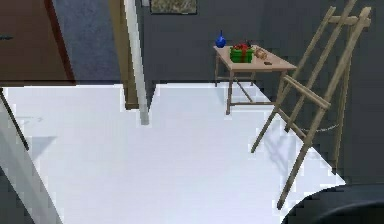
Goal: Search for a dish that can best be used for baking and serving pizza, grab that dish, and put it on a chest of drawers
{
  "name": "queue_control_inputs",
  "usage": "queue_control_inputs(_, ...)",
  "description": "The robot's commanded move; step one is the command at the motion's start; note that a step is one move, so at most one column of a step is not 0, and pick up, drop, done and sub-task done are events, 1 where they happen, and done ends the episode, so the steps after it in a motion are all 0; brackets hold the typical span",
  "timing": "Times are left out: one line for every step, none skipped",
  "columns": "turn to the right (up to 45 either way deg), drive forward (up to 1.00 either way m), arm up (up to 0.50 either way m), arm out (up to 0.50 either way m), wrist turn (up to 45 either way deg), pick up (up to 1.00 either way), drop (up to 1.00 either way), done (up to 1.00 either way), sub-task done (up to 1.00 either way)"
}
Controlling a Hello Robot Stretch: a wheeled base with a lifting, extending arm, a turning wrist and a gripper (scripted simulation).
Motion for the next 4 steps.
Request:
queue_control_inputs(0.0, 0.60, 0.00, 0.00, 0.0, 0.00, 0.00, 0.00, 0.00)
queue_control_inputs(-27.0, 0.00, 0.00, 0.00, 0.0, 0.00, 0.00, 0.00, 0.00)
queue_control_inputs(0.0, 0.65, 0.00, 0.00, 0.0, 0.00, 0.00, 0.00, 0.00)
queue_control_inputs(-45.0, 0.00, 0.00, 0.00, 0.0, 0.00, 0.00, 0.00, 0.00)
